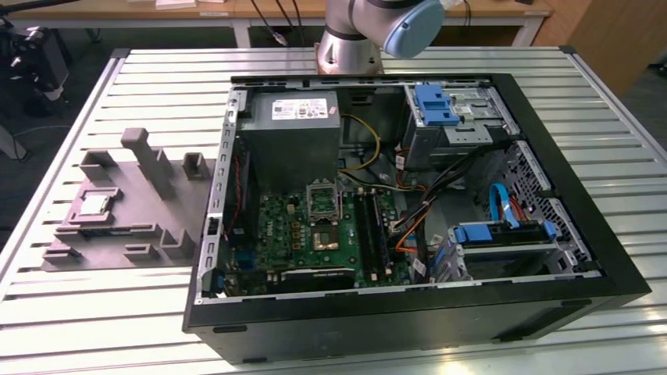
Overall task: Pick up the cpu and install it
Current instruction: 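Pick up the cpu and move it towards the insertion slot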
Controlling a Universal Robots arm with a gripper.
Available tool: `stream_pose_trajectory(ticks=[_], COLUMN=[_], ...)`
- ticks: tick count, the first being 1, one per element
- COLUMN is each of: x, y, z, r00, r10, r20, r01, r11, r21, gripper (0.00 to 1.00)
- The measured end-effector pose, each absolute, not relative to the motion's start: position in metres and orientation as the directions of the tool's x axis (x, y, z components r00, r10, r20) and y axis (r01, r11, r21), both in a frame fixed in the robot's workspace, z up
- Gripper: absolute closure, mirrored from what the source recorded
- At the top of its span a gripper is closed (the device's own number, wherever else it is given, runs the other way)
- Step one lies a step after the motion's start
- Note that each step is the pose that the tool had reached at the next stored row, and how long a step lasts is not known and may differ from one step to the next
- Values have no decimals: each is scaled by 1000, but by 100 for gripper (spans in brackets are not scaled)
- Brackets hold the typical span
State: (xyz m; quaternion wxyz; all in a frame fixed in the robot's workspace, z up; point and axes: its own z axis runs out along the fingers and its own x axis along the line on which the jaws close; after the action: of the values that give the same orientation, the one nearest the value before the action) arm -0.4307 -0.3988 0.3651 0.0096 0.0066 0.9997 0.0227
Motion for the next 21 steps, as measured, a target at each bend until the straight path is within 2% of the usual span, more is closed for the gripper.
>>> stream_pose_trajectory(ticks=[21], x=[-431], y=[-399], z=[358], r00=[-1000], r10=[14], r20=[-19], r01=[13], r11=[999], r21=[46], gripper=[41])
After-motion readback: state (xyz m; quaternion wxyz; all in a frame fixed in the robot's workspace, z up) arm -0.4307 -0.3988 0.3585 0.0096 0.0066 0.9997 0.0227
